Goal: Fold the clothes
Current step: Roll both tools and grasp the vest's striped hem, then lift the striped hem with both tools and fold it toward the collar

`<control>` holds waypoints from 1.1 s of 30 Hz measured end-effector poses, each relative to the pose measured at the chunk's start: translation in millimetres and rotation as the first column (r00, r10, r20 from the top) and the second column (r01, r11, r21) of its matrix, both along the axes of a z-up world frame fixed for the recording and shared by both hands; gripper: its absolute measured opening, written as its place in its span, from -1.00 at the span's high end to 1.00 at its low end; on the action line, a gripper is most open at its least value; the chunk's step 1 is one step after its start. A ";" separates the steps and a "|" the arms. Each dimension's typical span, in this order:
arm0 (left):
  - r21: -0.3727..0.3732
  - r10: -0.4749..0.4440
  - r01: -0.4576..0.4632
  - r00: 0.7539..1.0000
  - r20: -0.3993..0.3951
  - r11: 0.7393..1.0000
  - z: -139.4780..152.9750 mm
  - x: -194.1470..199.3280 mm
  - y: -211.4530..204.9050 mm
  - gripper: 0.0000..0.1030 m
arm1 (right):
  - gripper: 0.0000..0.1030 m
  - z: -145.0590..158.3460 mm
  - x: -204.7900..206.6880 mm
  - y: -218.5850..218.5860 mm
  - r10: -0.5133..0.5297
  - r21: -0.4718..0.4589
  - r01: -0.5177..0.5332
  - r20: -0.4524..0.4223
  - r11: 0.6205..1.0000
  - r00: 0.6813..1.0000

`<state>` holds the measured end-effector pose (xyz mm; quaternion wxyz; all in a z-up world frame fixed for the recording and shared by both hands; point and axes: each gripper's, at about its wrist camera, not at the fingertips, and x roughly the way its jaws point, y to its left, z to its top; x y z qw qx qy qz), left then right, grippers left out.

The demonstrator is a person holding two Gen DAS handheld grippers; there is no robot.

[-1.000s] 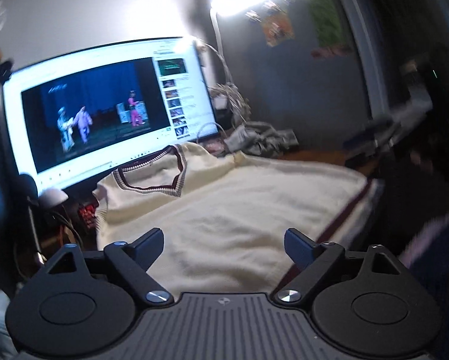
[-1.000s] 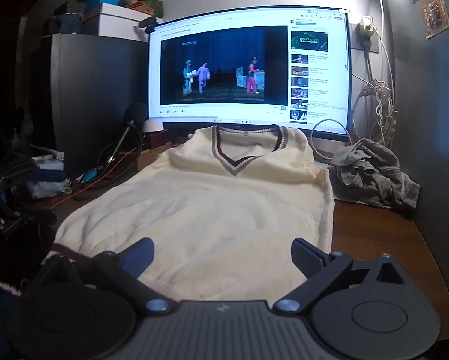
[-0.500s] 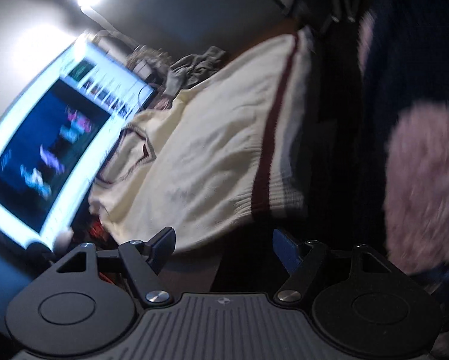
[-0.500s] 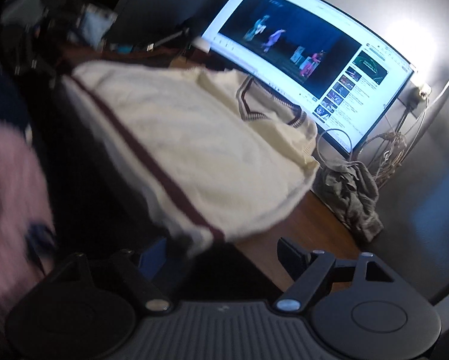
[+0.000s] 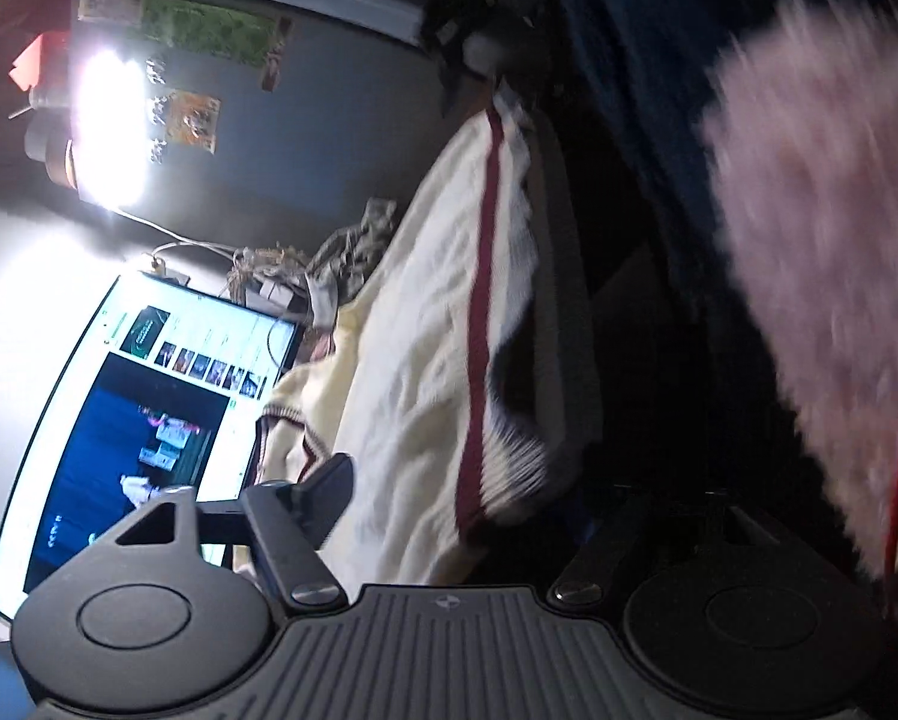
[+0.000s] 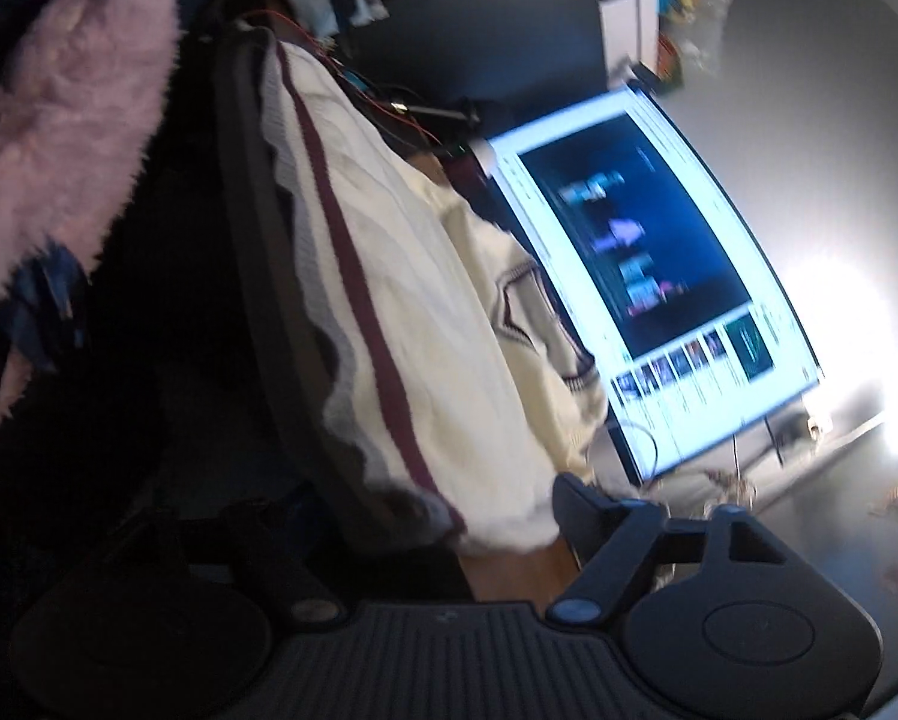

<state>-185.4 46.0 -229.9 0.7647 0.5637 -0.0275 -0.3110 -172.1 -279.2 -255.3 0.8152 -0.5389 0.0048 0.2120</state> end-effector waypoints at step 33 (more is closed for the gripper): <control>-0.683 -0.144 -0.464 0.759 -0.635 0.563 106.7 32.8 57.2 0.88 | 0.90 101.6 34.0 -68.1 0.224 0.682 0.293 -0.562 0.670 0.796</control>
